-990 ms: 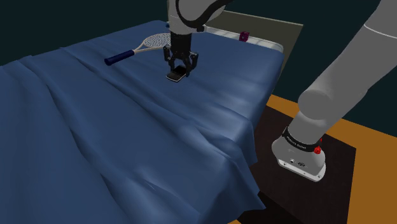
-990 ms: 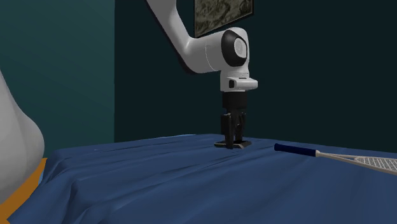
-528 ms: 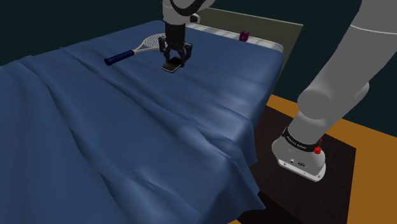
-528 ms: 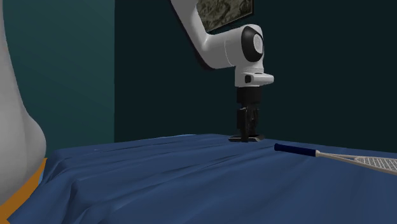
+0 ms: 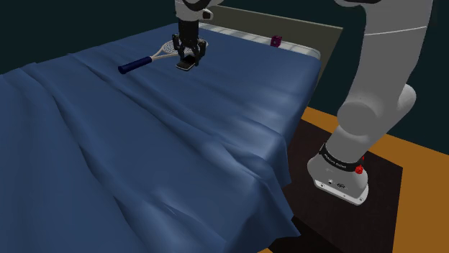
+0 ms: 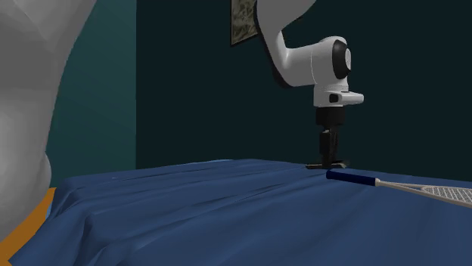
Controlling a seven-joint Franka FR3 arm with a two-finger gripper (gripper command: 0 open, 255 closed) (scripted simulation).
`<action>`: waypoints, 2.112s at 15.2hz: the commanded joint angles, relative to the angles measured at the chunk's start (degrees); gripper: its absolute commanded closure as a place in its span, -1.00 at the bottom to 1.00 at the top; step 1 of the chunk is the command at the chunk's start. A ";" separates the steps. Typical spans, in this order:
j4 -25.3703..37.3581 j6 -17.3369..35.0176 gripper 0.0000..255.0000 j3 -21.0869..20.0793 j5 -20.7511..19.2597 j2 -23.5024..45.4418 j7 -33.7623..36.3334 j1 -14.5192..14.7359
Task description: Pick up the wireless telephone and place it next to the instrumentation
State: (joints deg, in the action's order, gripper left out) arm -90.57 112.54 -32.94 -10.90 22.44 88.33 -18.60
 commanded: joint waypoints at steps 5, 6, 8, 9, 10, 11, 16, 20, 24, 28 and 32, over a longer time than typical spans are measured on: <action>16.03 -5.37 1.00 2.45 -4.26 11.38 -1.00 3.70; 15.39 -4.66 1.00 2.51 -4.33 11.48 -0.95 3.63; 14.17 -3.27 1.00 2.62 -4.49 11.71 -0.82 3.50; 13.60 -2.58 1.00 2.67 -4.58 11.84 -0.75 3.44; 13.04 -1.90 1.00 2.74 -4.68 11.99 -0.69 3.40; 12.51 -1.23 1.00 2.80 -4.78 12.15 -0.62 3.36; 10.13 2.01 1.00 3.19 -5.37 13.15 -0.25 3.25; 8.56 4.47 1.00 3.57 -5.93 14.14 0.07 3.28; 7.57 6.22 1.00 3.88 -6.37 14.97 0.32 3.35; 7.58 6.21 1.00 3.88 -6.37 14.97 0.32 3.35; 7.59 6.21 -1.00 3.88 -6.37 14.98 0.32 3.35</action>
State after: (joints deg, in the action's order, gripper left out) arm -82.98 118.75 -29.06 -17.28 37.41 88.65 -15.24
